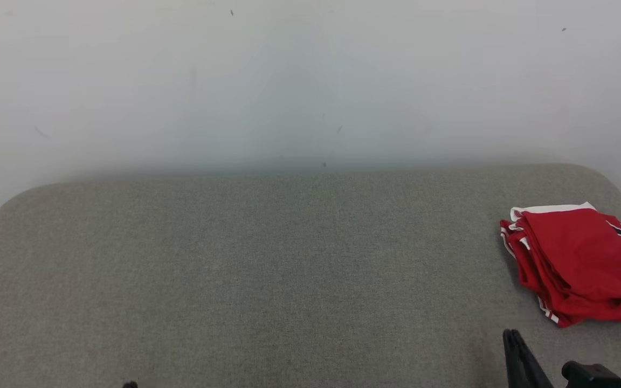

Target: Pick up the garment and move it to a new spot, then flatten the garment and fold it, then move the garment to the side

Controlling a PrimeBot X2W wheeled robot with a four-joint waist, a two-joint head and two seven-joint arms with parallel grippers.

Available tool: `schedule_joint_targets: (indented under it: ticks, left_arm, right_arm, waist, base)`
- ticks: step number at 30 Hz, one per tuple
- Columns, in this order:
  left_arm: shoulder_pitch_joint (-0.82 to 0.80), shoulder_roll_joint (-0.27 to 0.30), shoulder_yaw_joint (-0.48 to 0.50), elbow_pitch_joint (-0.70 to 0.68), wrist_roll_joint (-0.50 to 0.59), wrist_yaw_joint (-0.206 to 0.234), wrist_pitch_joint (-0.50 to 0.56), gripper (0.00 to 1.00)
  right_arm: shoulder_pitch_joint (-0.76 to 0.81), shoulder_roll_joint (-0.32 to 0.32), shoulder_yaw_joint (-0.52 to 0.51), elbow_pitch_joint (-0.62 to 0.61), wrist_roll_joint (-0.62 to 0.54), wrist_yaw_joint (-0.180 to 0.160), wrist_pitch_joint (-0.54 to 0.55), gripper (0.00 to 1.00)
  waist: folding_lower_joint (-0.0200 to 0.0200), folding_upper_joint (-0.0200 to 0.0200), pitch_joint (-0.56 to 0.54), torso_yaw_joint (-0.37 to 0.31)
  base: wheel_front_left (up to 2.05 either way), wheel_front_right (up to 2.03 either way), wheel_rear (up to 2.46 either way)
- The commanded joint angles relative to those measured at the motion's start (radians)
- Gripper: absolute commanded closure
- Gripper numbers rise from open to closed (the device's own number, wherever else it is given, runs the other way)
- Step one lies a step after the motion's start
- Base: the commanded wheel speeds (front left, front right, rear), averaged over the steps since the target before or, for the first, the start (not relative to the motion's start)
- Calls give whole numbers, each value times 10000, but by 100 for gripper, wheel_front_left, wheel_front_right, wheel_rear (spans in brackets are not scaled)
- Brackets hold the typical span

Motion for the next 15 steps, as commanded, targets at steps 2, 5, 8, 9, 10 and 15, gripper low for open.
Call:
schedule_joint_targets:
  ticks: [2,5,8,9,10,15]
  left_arm:
    - [-70,-13,34,171,-227,-5,109,100]
    - [-280,-11,30,262,-798,-15,274,100]
    - [-447,-10,-30,307,-1365,-26,383,100]
    - [-499,-9,-53,320,-1551,-30,415,100]
    - [-551,-9,-74,333,-1733,-33,446,100]
    - [-809,-6,-167,399,-2598,-51,607,100]
  right_arm:
    - [-43,8,-75,173,227,0,83,100]
    - [-191,12,-209,242,777,-1,253,100]
    - [-301,17,-302,276,1325,-1,385,100]
    - [-333,18,-328,284,1505,-1,426,100]
    - [-364,20,-352,292,1682,-2,462,100]
    - [-520,26,-469,330,2535,-2,640,100]
  waist:
    - [0,0,11,1]
    - [0,0,33,5]
    - [0,0,56,9]
    - [0,0,63,10]
    - [0,0,71,11]
    - [0,0,108,17]
  base:
    - [0,0,0]
    - [0,0,0]
    - [0,0,0]
    - [0,0,0]
    - [0,0,0]
    - [0,0,0]
